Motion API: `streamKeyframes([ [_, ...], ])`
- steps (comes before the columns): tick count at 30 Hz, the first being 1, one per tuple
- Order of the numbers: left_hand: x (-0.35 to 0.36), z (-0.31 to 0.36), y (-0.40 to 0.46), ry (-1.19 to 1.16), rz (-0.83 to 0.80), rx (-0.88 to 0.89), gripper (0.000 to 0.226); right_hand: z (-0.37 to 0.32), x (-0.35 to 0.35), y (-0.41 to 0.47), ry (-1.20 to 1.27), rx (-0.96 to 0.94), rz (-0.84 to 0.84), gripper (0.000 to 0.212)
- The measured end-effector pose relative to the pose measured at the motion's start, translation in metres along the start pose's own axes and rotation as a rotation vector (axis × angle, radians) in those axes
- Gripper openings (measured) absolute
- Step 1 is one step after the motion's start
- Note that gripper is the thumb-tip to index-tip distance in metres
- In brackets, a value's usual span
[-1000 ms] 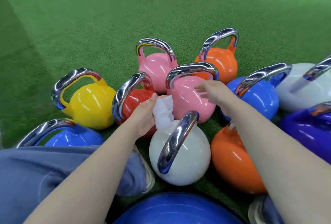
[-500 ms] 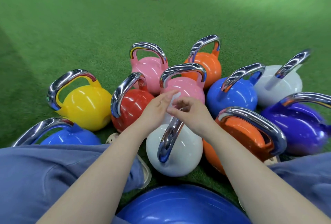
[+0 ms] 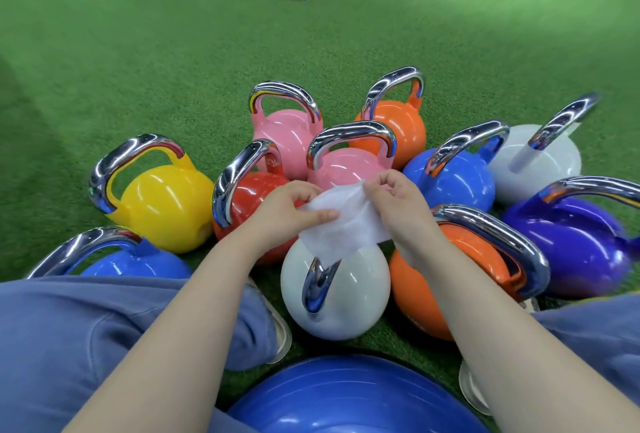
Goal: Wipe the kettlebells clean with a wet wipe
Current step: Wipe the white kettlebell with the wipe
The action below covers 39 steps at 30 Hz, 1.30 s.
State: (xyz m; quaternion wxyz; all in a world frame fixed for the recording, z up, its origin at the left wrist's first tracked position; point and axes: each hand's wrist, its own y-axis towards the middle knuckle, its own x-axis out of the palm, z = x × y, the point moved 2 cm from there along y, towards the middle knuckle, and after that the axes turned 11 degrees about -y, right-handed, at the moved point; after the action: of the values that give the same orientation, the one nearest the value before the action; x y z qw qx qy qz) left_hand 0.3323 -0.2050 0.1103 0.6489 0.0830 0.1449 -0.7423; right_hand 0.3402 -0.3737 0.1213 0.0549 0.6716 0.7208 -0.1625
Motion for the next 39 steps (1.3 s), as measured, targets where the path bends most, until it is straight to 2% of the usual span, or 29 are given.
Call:
streamKeyframes([
  [3, -0.004, -0.001, -0.001, -0.284, -0.070, -0.122, 0.023, 0.008, -0.005, 0.002, 0.050, 0.109, 0.002, 0.022],
  [6, -0.004, -0.002, -0.001, -0.359, -0.059, -0.178, 0.017, 0.015, -0.002, -0.001, 0.169, 0.202, -0.097, 0.014],
  [9, -0.007, -0.009, 0.003, -0.297, 0.008, -0.217, 0.036, 0.024, 0.002, -0.004, 0.194, 0.244, -0.108, 0.015],
  [12, -0.004, -0.012, 0.006, -0.126, 0.053, -0.231, 0.041, 0.036, 0.010, -0.009, 0.207, 0.253, -0.019, 0.019],
  [15, 0.003, -0.010, 0.010, 0.269, 0.173, -0.091, 0.045, 0.049, 0.018, -0.016, 0.181, 0.261, 0.064, 0.019],
  [17, 0.012, -0.002, 0.008, 0.435, 0.271, 0.051, 0.032, 0.053, 0.021, -0.019, 0.131, 0.254, 0.088, 0.018],
  [19, 0.024, 0.005, 0.006, 0.481, 0.261, 0.069, 0.015, 0.055, 0.021, -0.019, 0.083, 0.243, 0.122, 0.018],
  [20, 0.031, 0.007, 0.004, 0.519, 0.229, 0.043, 0.014, 0.056, 0.021, -0.018, 0.064, 0.240, 0.137, 0.018],
  [22, 0.046, 0.005, 0.001, 0.625, 0.132, -0.062, 0.028, 0.058, 0.022, -0.019, 0.047, 0.253, 0.127, 0.016],
  [25, 0.059, -0.003, -0.002, 0.606, -0.006, -0.231, 0.044, 0.062, 0.024, -0.022, 0.060, 0.298, 0.054, 0.010],
  [27, 0.063, -0.004, -0.004, 0.572, -0.011, -0.283, 0.046, 0.065, 0.024, -0.020, 0.015, 0.282, 0.075, 0.007],
  [31, 0.070, -0.005, -0.013, 0.678, 0.012, -0.152, 0.040, 0.066, 0.018, -0.015, -0.157, 0.189, 0.208, 0.018],
  [33, 0.070, -0.008, -0.015, 0.594, 0.075, -0.159, 0.042, 0.068, 0.019, -0.015, -0.188, 0.192, 0.163, 0.016],
  [36, 0.070, -0.009, -0.019, 0.565, 0.089, -0.170, 0.040, 0.065, 0.027, -0.020, -0.026, 0.263, 0.001, 0.020],
  [39, 0.066, -0.012, -0.023, 0.518, 0.080, -0.172, 0.040, 0.058, 0.028, -0.024, 0.153, 0.376, -0.080, 0.026],
])
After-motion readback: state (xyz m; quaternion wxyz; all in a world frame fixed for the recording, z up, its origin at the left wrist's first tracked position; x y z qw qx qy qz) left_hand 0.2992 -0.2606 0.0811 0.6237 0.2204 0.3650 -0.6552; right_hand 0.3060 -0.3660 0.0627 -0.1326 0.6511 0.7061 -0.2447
